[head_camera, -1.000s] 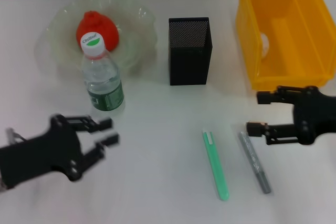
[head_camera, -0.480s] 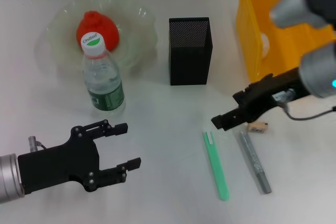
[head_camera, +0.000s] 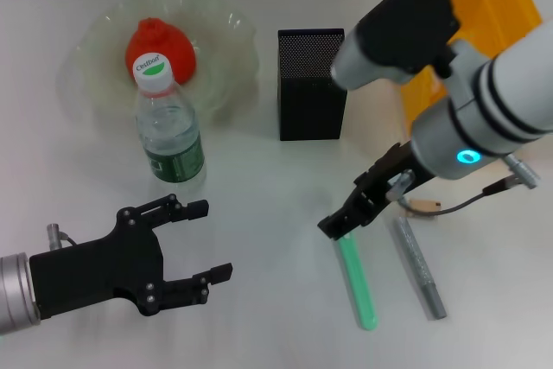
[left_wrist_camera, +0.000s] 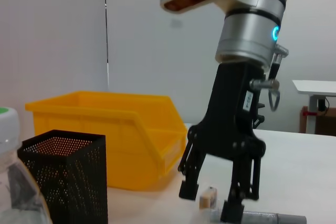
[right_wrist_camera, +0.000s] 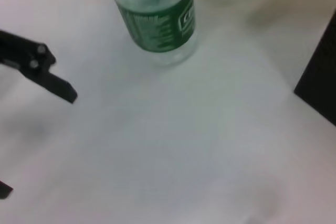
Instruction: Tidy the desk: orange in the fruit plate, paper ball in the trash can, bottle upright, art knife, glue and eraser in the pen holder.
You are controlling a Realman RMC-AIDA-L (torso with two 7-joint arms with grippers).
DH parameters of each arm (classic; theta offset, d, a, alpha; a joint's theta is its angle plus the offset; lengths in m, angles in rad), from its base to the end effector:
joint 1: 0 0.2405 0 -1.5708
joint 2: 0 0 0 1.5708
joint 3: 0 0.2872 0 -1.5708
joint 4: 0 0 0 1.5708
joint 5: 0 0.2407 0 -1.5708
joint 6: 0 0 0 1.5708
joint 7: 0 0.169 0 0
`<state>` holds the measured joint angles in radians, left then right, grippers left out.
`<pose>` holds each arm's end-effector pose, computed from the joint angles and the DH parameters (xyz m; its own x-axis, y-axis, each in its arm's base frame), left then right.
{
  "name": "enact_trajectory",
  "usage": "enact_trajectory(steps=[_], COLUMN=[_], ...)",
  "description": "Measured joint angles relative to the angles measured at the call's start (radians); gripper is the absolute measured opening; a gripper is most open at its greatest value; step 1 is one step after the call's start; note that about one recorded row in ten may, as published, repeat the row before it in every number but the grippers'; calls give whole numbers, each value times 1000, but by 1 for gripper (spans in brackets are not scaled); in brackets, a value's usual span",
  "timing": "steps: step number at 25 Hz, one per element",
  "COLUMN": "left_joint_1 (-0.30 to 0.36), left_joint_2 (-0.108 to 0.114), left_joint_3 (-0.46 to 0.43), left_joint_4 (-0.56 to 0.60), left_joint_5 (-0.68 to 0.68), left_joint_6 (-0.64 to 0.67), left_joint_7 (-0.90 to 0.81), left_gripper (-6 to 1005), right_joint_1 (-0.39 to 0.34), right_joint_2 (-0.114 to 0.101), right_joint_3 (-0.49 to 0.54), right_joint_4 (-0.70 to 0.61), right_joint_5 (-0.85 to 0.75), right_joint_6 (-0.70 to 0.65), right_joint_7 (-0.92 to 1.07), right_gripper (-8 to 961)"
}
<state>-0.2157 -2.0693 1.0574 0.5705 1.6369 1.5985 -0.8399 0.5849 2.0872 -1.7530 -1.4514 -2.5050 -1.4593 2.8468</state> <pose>-0.3408 0.2647 -0.0727 0.8309 0.0706 0.5519 0.2376 -0.9419 -0.2374 0.1482 0.3614 -0.1062 0.7578 -0.6111 0.2286 -0.5190 -0.7769 -0.3564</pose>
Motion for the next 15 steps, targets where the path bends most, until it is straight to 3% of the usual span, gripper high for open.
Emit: enact_trajectory(steps=[15], left_joint_1=[-1], left_joint_2=[2], left_joint_3=[-2], left_joint_4=[0], left_joint_5=[0], left_joint_6=[-3], left_joint_7=[2], left_gripper=[812], right_joint_1=[106], right_joint_2=[5], right_joint_3=[-99], right_joint_4=[140], right_joint_5=[-46], right_joint_6=[47], right_joint_7=[71], right_gripper=[842])
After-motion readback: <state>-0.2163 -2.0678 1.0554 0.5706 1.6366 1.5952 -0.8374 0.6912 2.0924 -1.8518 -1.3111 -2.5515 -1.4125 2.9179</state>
